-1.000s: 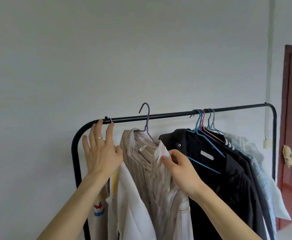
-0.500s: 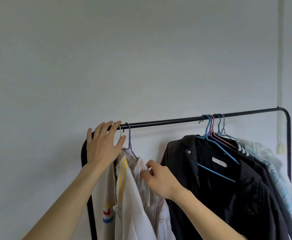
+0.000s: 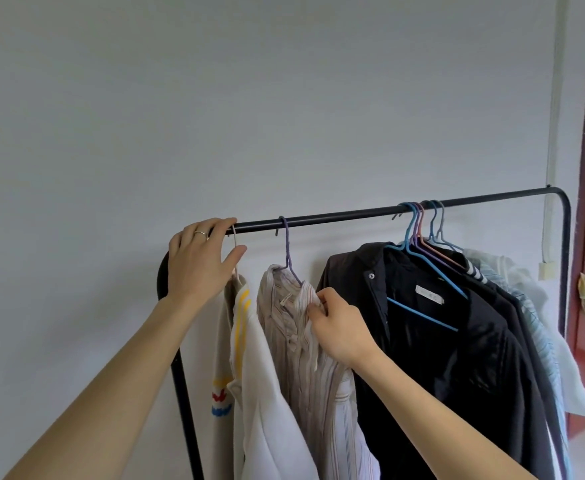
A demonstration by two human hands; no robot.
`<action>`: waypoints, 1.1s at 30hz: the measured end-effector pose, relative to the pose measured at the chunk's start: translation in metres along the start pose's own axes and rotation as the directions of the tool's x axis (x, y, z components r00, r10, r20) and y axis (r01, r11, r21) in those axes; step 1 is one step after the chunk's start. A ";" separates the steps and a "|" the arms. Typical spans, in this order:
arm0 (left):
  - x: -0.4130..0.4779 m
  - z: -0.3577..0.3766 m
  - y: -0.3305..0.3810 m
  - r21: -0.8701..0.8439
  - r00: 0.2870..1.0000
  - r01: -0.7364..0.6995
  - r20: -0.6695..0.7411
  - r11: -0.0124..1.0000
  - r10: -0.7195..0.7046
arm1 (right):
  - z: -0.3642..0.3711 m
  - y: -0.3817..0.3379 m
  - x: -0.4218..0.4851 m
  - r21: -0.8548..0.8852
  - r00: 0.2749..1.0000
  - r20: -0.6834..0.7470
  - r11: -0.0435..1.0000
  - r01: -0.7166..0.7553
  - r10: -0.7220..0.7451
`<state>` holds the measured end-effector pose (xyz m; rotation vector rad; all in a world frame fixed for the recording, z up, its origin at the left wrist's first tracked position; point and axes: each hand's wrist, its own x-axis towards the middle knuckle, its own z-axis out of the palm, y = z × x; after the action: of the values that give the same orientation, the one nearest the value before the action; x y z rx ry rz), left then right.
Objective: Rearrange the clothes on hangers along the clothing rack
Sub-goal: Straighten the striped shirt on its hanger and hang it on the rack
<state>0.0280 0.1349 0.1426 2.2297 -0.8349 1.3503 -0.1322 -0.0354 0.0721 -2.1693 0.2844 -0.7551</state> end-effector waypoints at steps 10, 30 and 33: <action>-0.002 0.000 -0.001 -0.002 1.000 -0.006 -0.015 1.000 0.006 | -0.001 0.007 -0.001 0.048 0.999 -0.012 0.998 -0.031 0.031; -0.002 0.005 -0.005 0.025 0.997 -0.033 -0.073 0.999 0.035 | -0.004 0.014 -0.002 0.072 0.997 0.000 0.994 -0.081 0.081; -0.002 0.005 -0.005 0.037 0.996 -0.031 -0.077 0.999 0.034 | -0.005 0.016 -0.003 0.070 0.996 -0.009 0.993 -0.091 0.091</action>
<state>0.0337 0.1358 0.1386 2.1840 -0.8290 1.4687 -0.1369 -0.0477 0.0617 -2.0722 0.3558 -0.7167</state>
